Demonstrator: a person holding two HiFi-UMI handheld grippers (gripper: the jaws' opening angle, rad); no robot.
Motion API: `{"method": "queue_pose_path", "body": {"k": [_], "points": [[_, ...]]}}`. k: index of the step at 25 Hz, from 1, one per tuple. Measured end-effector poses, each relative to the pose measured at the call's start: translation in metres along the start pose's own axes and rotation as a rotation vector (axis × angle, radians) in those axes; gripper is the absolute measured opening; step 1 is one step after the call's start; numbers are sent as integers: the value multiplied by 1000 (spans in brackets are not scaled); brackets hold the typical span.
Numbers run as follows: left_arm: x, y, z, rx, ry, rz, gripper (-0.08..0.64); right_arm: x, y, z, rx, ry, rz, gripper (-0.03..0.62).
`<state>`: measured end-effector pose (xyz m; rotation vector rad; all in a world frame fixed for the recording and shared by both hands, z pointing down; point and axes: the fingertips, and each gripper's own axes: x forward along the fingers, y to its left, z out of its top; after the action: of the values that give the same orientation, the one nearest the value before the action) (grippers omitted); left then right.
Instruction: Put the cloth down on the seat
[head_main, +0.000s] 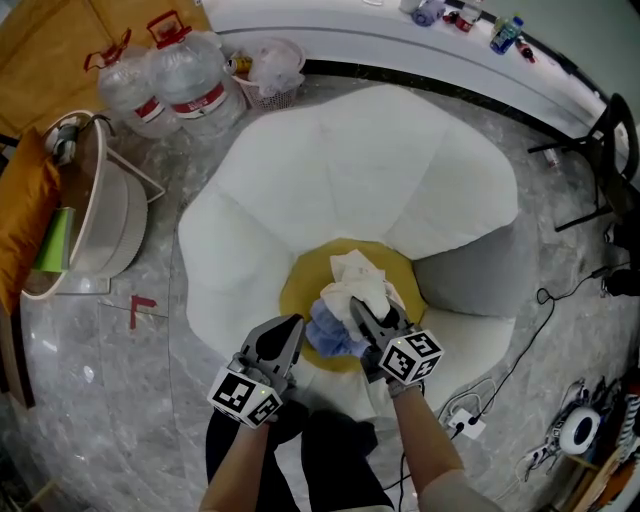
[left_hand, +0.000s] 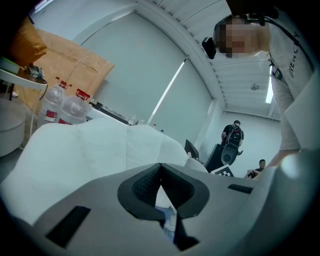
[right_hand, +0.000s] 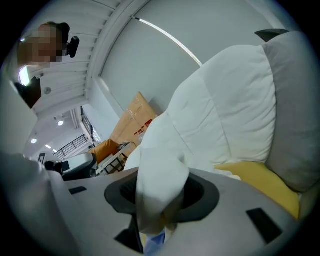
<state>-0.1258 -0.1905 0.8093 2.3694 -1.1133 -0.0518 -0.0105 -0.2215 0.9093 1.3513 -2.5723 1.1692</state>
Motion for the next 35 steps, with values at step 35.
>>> {"method": "queue_pose_path", "body": {"k": [35], "points": [[-23,-3,11,-38,25,73,14,-10,-3,-3,-16,76,-45,225]]}}
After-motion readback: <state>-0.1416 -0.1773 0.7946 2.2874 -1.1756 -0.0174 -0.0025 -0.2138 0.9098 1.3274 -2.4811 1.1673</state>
